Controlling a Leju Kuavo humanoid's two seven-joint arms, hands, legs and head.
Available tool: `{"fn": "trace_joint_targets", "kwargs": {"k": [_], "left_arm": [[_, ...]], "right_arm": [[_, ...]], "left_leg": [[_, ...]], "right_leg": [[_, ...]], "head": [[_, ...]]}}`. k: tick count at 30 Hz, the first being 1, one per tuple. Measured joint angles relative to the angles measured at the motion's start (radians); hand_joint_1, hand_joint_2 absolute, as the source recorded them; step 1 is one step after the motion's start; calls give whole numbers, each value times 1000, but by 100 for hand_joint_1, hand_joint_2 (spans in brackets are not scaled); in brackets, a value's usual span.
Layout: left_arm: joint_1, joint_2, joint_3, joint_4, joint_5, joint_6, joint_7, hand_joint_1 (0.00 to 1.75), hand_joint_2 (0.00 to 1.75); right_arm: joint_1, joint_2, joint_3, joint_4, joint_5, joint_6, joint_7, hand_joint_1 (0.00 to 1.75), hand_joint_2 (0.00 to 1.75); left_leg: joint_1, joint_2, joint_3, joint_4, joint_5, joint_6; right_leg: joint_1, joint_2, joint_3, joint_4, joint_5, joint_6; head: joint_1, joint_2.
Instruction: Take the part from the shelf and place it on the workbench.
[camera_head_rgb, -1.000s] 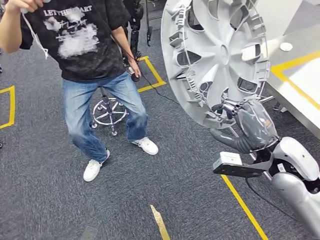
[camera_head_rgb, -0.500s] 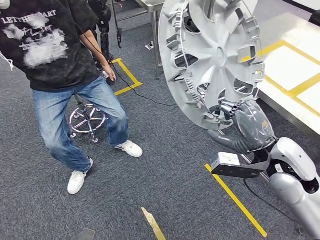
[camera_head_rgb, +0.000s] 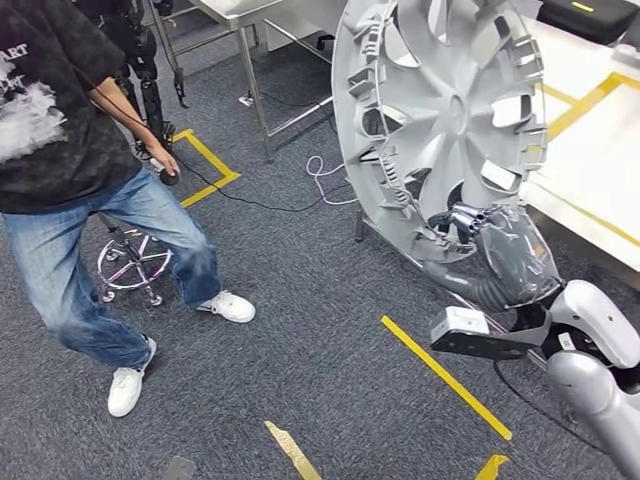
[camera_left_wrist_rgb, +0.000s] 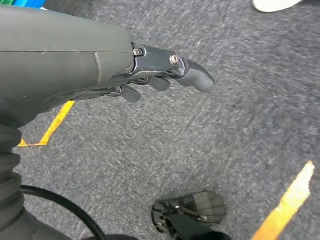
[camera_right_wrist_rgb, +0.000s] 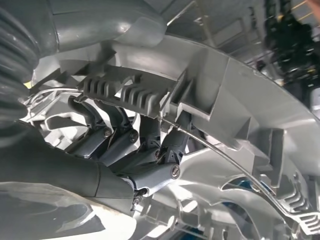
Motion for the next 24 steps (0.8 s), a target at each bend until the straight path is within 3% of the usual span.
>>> {"fn": "trace_joint_targets", "kwargs": {"k": [2,4,5,6,8,10,12,14,16,18,20,22,24], "left_arm": [[-2,-1,-1,0,0,0,0,0,175],[1,0,-1,0,0,0,0,0,175],[2,0,-1,0,0,0,0,0,175],[4,-1,-1,0,0,0,0,0,175],[4,0,-1,0,0,0,0,0,175],[4,1,-1,0,0,0,0,0,175],[4,3,-1,0,0,0,0,0,175],[3,3,-1,0,0,0,0,0,175],[1,2,-1,0,0,0,0,0,175],[0,2,-1,0,0,0,0,0,175],[2,0,-1,0,0,0,0,0,175],[3,-1,-1,0,0,0,0,0,175],[3,-2,-1,0,0,0,0,0,175]], "right_arm": [[1,-3,-2,-4,0,0,0,175,175],[3,-3,-2,-4,0,0,0,175,175],[5,-3,-1,-5,0,0,0,175,175],[6,-3,-1,-5,0,0,0,175,175],[7,-3,0,-5,0,0,0,175,175],[8,-3,0,-6,0,0,0,175,175],[11,-3,-1,-6,0,0,0,175,175],[15,-5,-2,-8,0,0,0,175,175],[17,-10,-4,-10,0,0,0,175,175],[17,-12,-5,-11,0,0,-1,175,175],[18,-13,-5,-11,0,0,-1,175,175],[20,-13,-5,-11,0,0,-1,175,175],[20,-13,-5,-11,0,0,-1,175,175]], "left_leg": [[3,-33,-32,80,-49,-6],[2,-56,-94,213,-107,-5],[1,-60,-118,260,-118,-3],[0,-62,-128,273,-109,1],[-3,-73,-101,191,-42,14],[-5,-115,-50,61,20,26],[-6,-141,-28,2,32,30],[-7,-128,-24,-7,32,32],[-4,-109,-17,-20,38,40],[-2,-90,-13,-28,41,46],[-2,-69,-13,-28,39,47],[-2,-51,-11,-27,37,46],[-2,-43,-10,-27,35,45]], "right_leg": [[-2,16,3,-2,1,-13],[0,34,4,-1,0,-19],[2,46,4,-1,0,-21],[3,57,5,-1,0,-21],[5,80,7,-1,0,-21],[5,100,5,0,0,-19],[2,117,-2,1,1,-10],[-1,133,-7,-2,4,3],[0,110,-24,22,-15,13],[2,61,-73,122,-70,18],[1,38,-132,243,-115,25],[-1,32,-147,272,-107,31],[-2,30,-137,252,-89,32]], "head": [[-5,0],[-8,0],[-9,0],[-8,0],[-8,0],[-8,0],[-8,0],[-8,0],[-5,0],[0,0],[1,0],[1,0],[1,0]]}}
